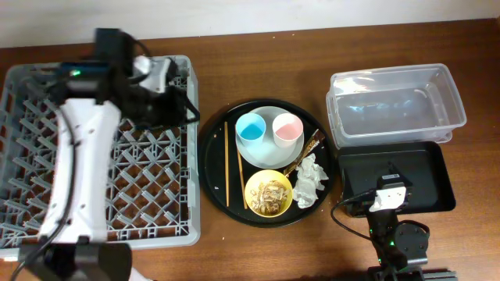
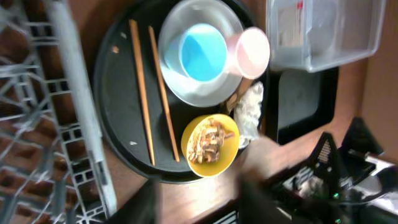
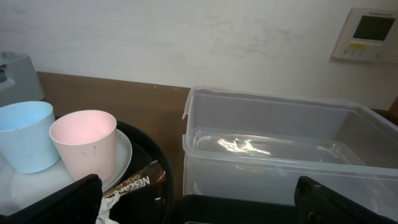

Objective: Sort waste into correct bins and load items into the dishwasher rack
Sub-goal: 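Grasp a wooden chopstick with the left gripper and drop it into the rack, then grasp the second wooden chopstick with the left gripper and place it in the rack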

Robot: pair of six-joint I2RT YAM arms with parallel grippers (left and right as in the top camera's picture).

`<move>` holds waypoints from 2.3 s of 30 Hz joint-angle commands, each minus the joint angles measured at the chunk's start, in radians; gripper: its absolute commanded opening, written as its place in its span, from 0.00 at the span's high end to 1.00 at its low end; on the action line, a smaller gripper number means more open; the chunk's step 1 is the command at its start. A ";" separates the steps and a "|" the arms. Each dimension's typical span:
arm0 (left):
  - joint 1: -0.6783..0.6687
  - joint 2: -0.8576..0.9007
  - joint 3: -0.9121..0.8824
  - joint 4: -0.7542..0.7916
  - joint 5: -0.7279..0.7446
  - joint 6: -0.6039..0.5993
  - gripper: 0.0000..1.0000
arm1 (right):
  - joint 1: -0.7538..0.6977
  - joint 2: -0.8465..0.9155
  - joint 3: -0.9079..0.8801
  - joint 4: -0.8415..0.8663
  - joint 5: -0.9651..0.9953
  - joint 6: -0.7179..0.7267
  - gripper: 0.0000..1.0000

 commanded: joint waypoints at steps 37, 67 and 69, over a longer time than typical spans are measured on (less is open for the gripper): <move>-0.450 0.048 -0.827 0.938 -0.723 -0.391 0.70 | -0.006 -0.006 -0.006 -0.003 0.004 0.001 0.01; -0.079 -0.108 -0.750 0.794 -0.583 -0.014 0.99 | -0.006 -0.006 -0.006 -0.003 0.004 0.001 0.01; -0.078 -0.107 -0.750 0.798 -0.591 -0.014 0.92 | -0.006 -0.006 -0.006 -0.003 0.004 0.001 0.02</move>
